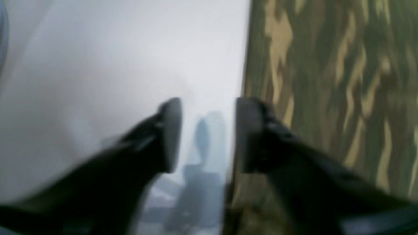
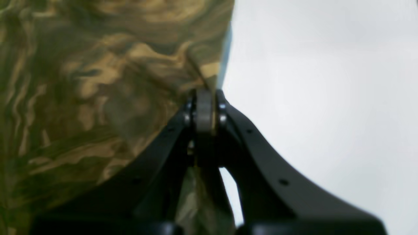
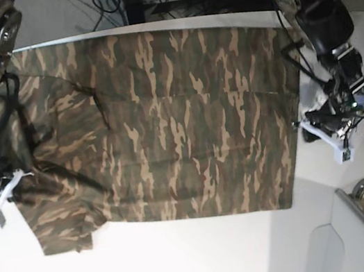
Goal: Layout the t-shirt on the table in an organized manner, then fold the t-shirt properly
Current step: 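Move both grippers down the shirt sides and grasp the side edges, then lift the shirt sides and fold them toward the hem with both grippers, then drag the folded edge back toward the collar with both grippers and release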
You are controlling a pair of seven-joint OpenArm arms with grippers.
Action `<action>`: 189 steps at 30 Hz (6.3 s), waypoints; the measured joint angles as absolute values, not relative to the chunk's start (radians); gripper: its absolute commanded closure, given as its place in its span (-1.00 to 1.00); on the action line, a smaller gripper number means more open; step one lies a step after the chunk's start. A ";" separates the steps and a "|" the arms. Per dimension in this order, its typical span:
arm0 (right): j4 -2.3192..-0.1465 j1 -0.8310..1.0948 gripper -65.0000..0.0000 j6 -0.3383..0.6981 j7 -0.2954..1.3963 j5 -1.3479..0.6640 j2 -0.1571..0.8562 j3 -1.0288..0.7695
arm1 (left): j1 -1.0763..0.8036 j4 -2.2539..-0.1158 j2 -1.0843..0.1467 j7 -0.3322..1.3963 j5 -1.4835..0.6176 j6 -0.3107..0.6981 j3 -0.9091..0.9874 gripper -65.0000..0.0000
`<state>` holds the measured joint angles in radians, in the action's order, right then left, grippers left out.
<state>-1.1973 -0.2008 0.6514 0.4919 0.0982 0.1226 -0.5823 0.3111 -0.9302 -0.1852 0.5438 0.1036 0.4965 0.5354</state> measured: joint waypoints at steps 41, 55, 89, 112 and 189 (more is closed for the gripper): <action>-1.259 -0.152 1.00 0.651 0.489 0.097 0.096 -0.543 | 0.009 -1.473 -0.103 0.891 -0.008 0.495 0.426 1.00; -1.208 -0.154 1.00 0.652 0.494 0.098 0.066 -0.543 | -0.115 -1.585 -0.092 0.998 -0.008 0.497 0.430 0.83; -1.211 -0.157 1.00 0.652 0.493 0.097 0.077 -0.541 | 0.311 -0.741 -0.209 0.372 -0.001 0.368 0.530 -0.15; -1.026 -0.274 1.00 0.651 0.422 0.101 0.129 -0.541 | 0.464 -0.566 -0.216 0.341 -0.001 0.373 0.409 1.00; -1.235 0.016 1.00 0.706 0.460 0.081 0.228 -0.648 | -0.081 -1.404 -0.255 0.645 -0.288 0.423 0.409 1.00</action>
